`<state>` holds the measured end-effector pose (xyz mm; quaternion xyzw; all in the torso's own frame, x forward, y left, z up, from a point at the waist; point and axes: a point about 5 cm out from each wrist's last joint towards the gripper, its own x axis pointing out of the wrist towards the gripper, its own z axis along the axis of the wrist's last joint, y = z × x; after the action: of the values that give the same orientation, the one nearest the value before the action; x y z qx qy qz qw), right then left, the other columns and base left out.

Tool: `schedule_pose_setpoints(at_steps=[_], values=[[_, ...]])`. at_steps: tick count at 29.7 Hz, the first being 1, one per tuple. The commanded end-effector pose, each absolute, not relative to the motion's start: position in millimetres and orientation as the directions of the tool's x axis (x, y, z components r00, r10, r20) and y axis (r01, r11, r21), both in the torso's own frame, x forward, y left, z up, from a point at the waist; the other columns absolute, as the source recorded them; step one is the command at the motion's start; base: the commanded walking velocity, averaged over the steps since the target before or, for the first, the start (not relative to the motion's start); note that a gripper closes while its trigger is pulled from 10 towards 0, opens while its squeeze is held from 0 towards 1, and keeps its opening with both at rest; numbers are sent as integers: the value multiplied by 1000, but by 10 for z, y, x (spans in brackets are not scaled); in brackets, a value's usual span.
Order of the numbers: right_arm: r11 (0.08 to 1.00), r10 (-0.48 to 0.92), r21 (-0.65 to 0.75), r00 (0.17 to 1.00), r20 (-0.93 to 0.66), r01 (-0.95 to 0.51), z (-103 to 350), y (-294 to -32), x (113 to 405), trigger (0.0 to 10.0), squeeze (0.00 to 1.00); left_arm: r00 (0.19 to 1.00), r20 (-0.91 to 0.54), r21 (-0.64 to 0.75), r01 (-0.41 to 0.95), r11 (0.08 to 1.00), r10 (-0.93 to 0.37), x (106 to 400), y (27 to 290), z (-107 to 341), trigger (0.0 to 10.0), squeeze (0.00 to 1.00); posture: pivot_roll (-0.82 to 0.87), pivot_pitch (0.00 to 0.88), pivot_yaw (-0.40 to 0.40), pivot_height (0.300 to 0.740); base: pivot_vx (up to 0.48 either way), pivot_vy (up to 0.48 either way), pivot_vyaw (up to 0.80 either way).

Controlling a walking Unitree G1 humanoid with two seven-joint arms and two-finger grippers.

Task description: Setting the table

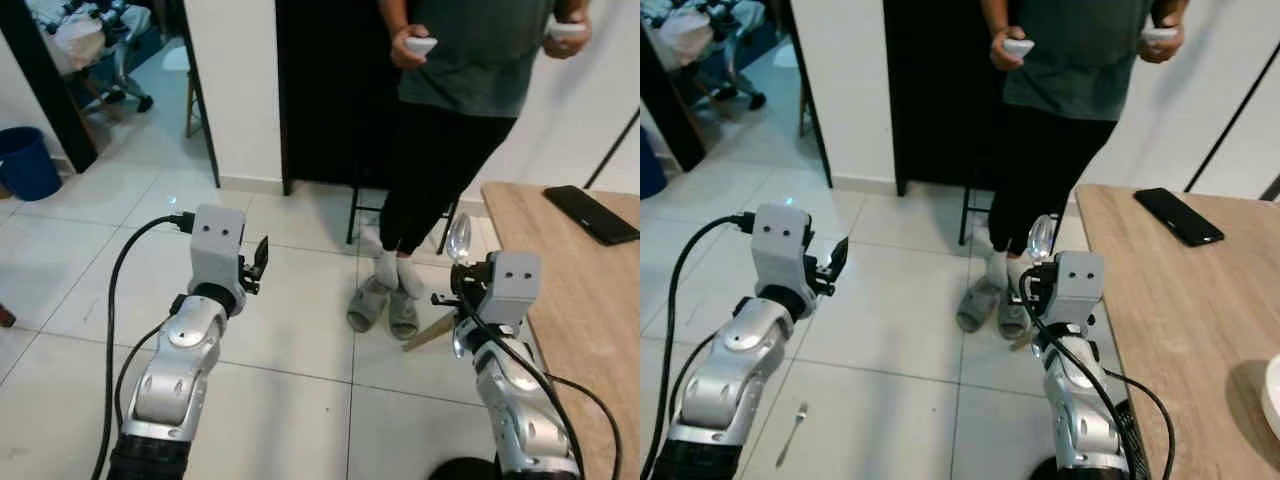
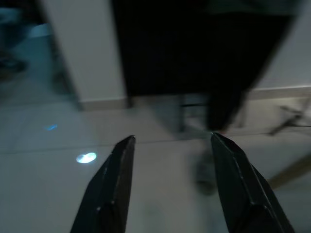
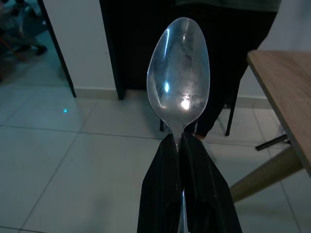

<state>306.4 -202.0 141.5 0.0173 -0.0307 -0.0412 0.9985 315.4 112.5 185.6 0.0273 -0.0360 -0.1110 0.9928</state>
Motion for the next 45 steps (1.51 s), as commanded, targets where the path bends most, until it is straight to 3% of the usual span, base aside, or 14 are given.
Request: schedule_pose_setpoints(at_steps=[1, 45], values=[[997, -68, 37, 996, 58, 65, 1400, -1971, 3065, 10000, 0, 981, 40, 79, 185, 980, -189, 3151, 1220, 1792, 10000, 0, -61, 0, 37, 740, 0, 0, 800], [999, -35, 28, 998, 58, 34, 1375, -1900, 3069, 10000, 0, 968, 27, 85, 246, 966, -249, 3149, 1173, 1796, 10000, 0, -60, 0, 43, 740, 0, 0, 800]])
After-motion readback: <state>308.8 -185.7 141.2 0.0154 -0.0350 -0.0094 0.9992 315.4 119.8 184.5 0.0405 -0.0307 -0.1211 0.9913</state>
